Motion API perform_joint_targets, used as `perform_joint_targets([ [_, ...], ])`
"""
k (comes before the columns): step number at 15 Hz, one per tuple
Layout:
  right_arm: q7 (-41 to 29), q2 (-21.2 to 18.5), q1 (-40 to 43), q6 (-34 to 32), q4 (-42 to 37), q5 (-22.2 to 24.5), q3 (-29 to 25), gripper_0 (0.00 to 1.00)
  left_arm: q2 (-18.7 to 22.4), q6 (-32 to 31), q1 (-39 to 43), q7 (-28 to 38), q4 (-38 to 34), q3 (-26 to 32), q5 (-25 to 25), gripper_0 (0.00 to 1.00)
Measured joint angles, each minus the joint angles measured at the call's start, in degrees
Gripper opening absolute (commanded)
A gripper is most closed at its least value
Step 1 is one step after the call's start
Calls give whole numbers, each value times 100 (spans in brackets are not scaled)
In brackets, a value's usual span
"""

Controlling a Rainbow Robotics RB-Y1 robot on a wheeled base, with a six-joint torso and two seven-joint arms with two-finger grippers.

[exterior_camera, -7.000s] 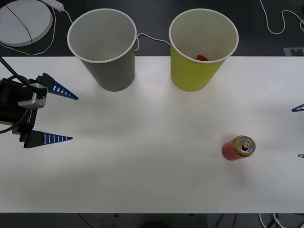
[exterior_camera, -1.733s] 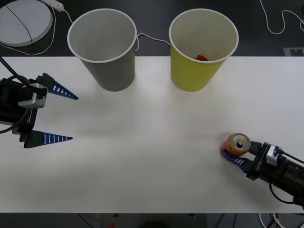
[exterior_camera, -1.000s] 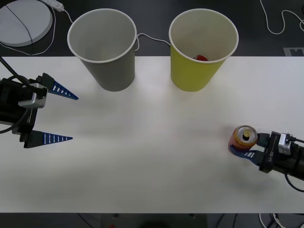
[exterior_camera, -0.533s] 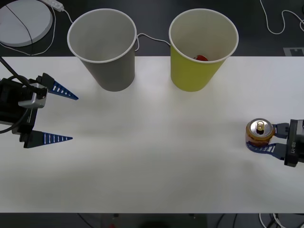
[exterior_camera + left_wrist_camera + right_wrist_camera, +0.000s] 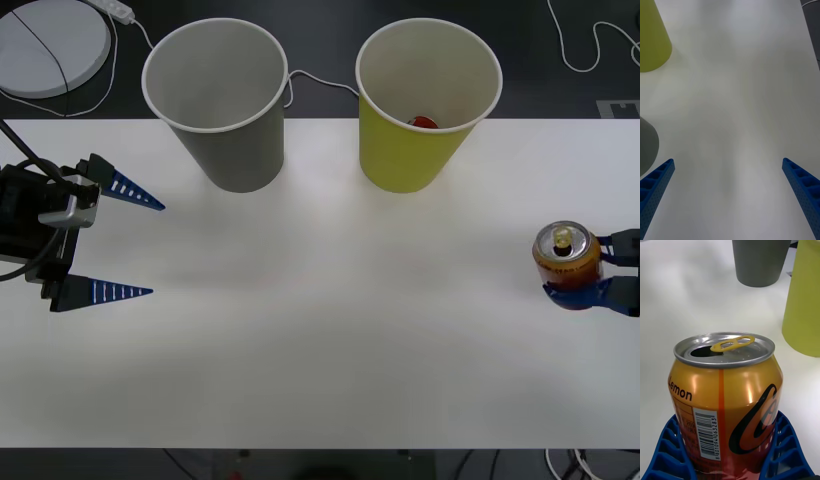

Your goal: Put the can into the green bin and the plastic bottle into the gray bin

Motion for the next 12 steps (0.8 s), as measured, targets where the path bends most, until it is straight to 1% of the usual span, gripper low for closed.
perform_joint_targets([
  [3, -952, -274, -197, -365, -368, 162, -144, 0, 0, 0, 0, 0, 0, 0, 0, 100],
  [9, -2436, -904, -857, -830, -454, 198, -141, 0, 0, 0, 0, 0, 0, 0, 0, 100],
  [12, -3170, -1104, -1456, -853, -584, 526, -37, 0, 0, 0, 0, 0, 0, 0, 0, 100],
])
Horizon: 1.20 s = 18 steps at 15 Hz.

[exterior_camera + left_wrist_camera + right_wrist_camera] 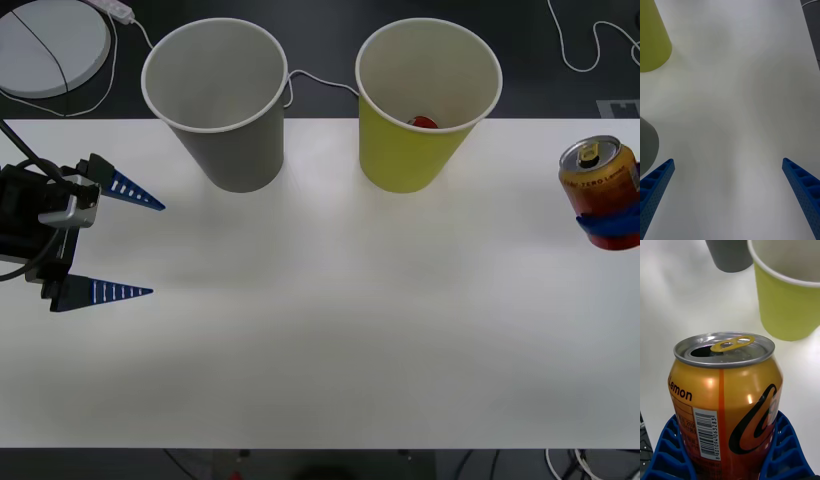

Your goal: Put the can into the green bin and the plastic bottle into the gray bin

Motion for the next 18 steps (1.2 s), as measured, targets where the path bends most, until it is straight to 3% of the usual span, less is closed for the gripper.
perform_joint_targets([
  [6, -1429, -313, -1479, 0, -80, 441, 1028, 0, 0, 0, 0, 0, 0, 0, 0, 100],
  [11, -2478, -310, -2862, 0, -65, 1218, 2307, 0, 0, 0, 0, 0, 0, 0, 0, 100],
  [14, -2781, -105, -3670, 0, 306, 1575, 3038, 0, 0, 0, 0, 0, 0, 0, 0, 100],
  [18, -2734, 386, -4753, 0, 1498, 1848, 3727, 0, 0, 0, 0, 0, 0, 0, 0, 100],
])
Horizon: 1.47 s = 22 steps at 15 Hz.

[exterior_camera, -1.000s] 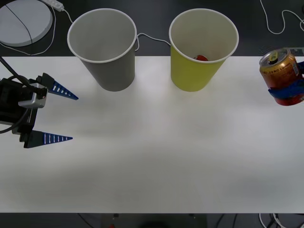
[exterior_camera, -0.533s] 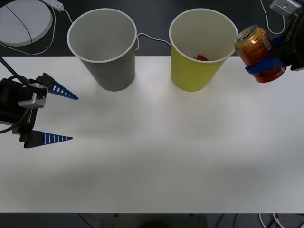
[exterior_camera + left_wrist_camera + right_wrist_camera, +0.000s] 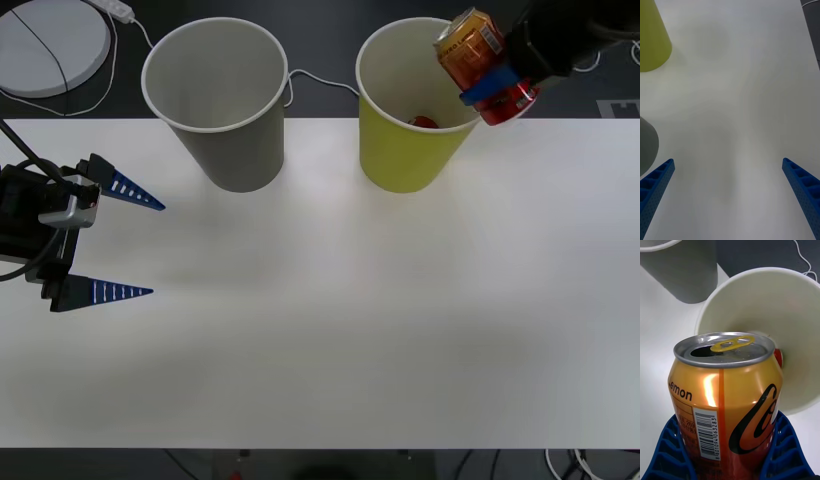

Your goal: Put the can into the green bin and the plastic bottle into the gray bin

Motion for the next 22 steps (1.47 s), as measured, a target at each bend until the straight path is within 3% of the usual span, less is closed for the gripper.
perform_joint_targets([
  [3, 250, 421, -705, 0, 954, 339, 323, 0, 0, 0, 0, 0, 0, 0, 0, 100],
  [7, 291, 920, -1124, 0, 1521, 1071, 339, 0, 0, 0, 0, 0, 0, 0, 0, 100],
  [10, 379, 1074, -1380, 0, 1848, 1410, 478, 0, 0, 0, 0, 0, 0, 0, 0, 100],
  [13, 428, 1142, -1582, 0, 2125, 1464, 660, 0, 0, 0, 0, 0, 0, 0, 0, 100],
  [14, 442, 1145, -1586, 0, 2138, 1464, 671, 6, 0, 0, 0, 0, 0, 0, 0, 100],
  [15, 500, 1145, -1587, 0, 2140, 1464, 673, 33, 0, 0, 0, 0, 0, 0, 0, 100],
  [16, 562, 1144, -1586, 0, 2140, 1461, 673, 88, 0, 0, 0, 0, 0, 0, 0, 100],
  [17, 591, 1133, -1581, 0, 2140, 1442, 677, 100, 0, 0, 0, 0, 0, 0, 0, 100],
  [22, 735, 924, -1577, 0, 2058, 1139, 674, 100, 0, 0, 0, 0, 0, 0, 0, 100],
])
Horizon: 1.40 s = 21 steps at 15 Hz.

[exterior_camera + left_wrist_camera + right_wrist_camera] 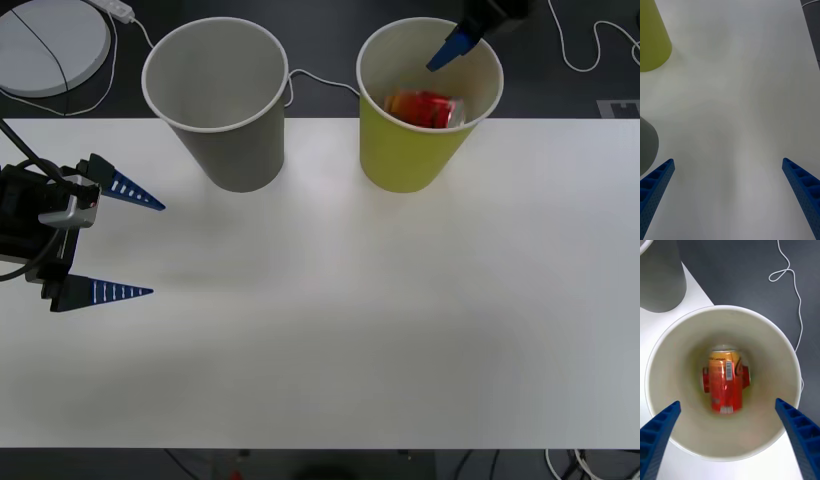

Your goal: Put the can into the green bin and the plastic bottle into the gray bin

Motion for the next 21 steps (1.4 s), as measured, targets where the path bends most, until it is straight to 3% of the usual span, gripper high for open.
perform_joint_targets([
  [4, 172, -547, 367, 0, -516, -813, -230, 100, 0, 0, 0, 0, 0, 0, 0, 100],
  [10, 510, -1262, 2095, 0, -2336, -1746, -1656, 100, 0, 0, 0, 0, 0, 0, 0, 100],
  [16, 2123, -1383, 3859, 0, -3041, -2600, -3119, 100, 0, 0, 0, 0, 0, 0, 0, 100],
  [21, 3597, -1412, 4744, 0, -3065, -3067, -3549, 100, 0, 0, 0, 0, 0, 0, 0, 100],
])
